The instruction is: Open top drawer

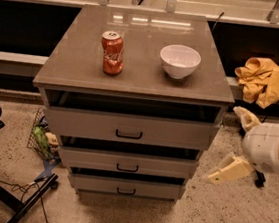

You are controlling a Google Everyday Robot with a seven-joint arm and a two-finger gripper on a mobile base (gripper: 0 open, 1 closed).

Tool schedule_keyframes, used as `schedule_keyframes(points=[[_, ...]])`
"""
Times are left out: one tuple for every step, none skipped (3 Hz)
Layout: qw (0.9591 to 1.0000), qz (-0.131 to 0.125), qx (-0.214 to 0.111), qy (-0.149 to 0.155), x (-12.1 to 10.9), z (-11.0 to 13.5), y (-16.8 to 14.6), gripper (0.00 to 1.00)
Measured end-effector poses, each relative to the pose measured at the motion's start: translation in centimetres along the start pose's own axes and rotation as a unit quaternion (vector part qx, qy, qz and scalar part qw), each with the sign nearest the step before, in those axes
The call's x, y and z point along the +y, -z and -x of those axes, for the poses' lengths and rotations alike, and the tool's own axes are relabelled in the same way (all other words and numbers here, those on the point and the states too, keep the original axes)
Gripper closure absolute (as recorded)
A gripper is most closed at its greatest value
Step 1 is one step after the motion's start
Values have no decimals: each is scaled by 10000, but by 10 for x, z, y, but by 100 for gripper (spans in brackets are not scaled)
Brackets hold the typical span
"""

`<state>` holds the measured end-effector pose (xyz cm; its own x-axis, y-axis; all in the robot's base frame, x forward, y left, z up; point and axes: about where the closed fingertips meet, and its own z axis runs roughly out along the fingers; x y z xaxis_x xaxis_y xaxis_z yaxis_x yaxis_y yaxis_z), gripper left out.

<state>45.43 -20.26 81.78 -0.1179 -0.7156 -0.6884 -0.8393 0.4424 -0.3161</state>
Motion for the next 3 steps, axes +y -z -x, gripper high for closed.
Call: schedule_keyframes(points=[[9997,104,-214,-99,-1,-7,-56,0],[9991,243,-320,-153,-6,-8,-96,0],[9977,420,-432,-307,-6,-14,-141,0]])
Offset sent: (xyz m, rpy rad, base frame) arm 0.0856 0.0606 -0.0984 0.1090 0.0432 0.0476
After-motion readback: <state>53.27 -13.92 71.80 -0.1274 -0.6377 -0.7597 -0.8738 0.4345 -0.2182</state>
